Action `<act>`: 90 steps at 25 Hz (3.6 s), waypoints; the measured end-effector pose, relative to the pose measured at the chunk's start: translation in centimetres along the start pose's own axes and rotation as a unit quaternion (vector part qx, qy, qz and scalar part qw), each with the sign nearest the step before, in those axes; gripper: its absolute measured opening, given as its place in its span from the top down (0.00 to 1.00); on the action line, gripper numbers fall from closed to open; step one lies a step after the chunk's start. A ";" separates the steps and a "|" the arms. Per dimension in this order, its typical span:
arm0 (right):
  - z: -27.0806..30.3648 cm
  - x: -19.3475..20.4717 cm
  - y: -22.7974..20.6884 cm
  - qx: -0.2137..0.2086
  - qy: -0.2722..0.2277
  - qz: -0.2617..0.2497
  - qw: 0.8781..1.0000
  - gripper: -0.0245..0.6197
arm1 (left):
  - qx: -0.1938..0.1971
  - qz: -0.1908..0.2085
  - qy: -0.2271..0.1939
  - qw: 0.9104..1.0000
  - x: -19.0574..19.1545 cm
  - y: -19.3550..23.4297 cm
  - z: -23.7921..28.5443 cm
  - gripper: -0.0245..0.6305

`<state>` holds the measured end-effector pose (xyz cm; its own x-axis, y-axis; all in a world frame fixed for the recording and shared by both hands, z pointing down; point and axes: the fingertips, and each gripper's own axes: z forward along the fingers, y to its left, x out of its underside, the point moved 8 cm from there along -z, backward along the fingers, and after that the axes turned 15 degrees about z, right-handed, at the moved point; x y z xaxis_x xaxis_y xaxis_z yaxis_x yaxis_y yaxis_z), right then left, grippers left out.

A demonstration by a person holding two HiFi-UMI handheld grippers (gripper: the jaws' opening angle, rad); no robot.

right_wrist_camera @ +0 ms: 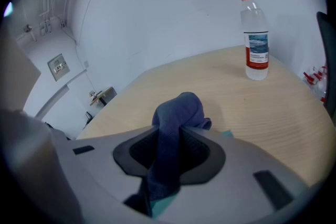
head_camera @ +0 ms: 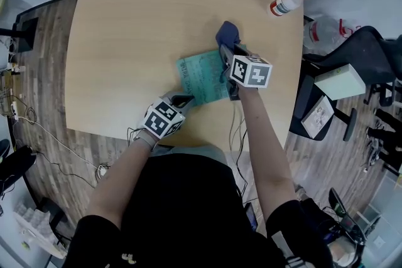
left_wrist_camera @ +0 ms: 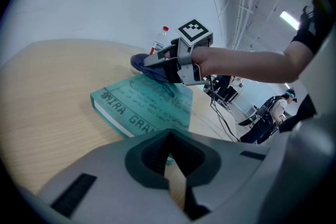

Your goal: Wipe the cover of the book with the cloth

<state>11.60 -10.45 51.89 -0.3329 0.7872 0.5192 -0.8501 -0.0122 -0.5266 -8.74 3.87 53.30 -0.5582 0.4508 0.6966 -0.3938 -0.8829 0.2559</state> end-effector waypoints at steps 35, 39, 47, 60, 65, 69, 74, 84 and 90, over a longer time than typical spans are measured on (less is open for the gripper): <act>-0.2 12.4 10.7 -0.141 0.128 -0.172 0.967 0.79 | -0.012 -0.006 -0.032 0.999 0.6 0.2 0.2 0.93; -1.6 12.4 8.7 -0.108 0.110 -0.118 0.981 0.79 | -0.011 0.006 -0.034 0.999 0.8 0.2 0.3 0.93; -6.1 13.8 4.2 -0.045 0.078 -0.035 0.995 0.79 | 0.006 0.016 -0.037 0.999 1.0 0.5 0.3 0.93; -13.7 15.6 1.4 0.033 -0.003 0.023 0.999 0.79 | 0.022 -0.040 -0.057 0.997 -0.3 -0.2 -1.9 0.93; -18.1 13.9 3.4 0.032 -0.064 0.005 0.997 0.79 | -0.003 -0.005 -0.114 0.993 -3.4 -0.6 -6.4 0.93; -21.2 12.1 6.0 0.017 -0.113 -0.009 0.993 0.79 | -0.034 0.030 -0.154 0.987 -6.0 -0.9 -10.2 0.93; -24.6 10.1 9.3 -0.010 -0.173 -0.030 0.984 0.79 | -0.061 0.068 -0.202 0.975 -8.9 -2.0 -14.3 0.93; -30.5 5.9 14.6 -0.029 -0.277 -0.092 0.956 0.79 | -0.080 0.145 -0.282 0.945 -15.2 -4.7 -20.6 0.93; -32.9 5.0 16.8 -0.034 -0.310 -0.135 0.940 0.79 | -0.087 0.175 -0.320 0.927 -17.6 -6.5 -22.7 0.93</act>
<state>9.11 13.57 23.47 -0.3002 0.2440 0.9221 -0.9169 0.1927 -0.3495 -12.98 4.64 24.16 -0.1475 -0.0787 0.9859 -0.4132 -0.9007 -0.1337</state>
